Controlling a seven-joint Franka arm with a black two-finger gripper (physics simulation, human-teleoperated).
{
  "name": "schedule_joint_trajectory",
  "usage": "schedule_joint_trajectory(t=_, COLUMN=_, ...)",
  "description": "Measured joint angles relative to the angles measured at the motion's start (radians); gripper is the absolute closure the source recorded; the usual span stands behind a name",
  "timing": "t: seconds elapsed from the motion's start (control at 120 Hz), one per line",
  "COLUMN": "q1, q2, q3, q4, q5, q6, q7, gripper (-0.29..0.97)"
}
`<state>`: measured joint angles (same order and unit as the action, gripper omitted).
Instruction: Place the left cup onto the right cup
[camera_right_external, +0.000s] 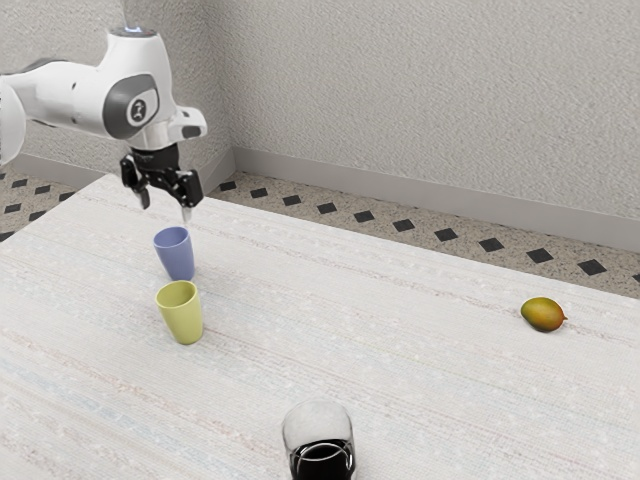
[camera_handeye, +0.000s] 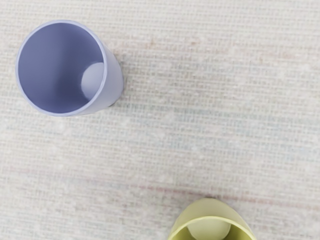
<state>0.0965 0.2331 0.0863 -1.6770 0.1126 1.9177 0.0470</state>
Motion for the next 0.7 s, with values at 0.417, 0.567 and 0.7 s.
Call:
schedule_joint_trajectory(t=0.417, q1=0.02, q2=0.129, q3=0.046, q4=0.005, q5=-0.038, q6=0.175, q7=0.092, gripper=0.0)
schedule_joint_trajectory(t=0.567, q1=0.02, q2=0.148, q3=0.036, q4=0.007, q5=-0.043, q6=0.204, q7=0.119, gripper=0.0)
schedule_joint_trajectory(t=0.7, q1=0.022, q2=0.182, q3=0.036, q4=0.029, q5=-0.049, q6=0.224, q7=0.143, gripper=0.0)
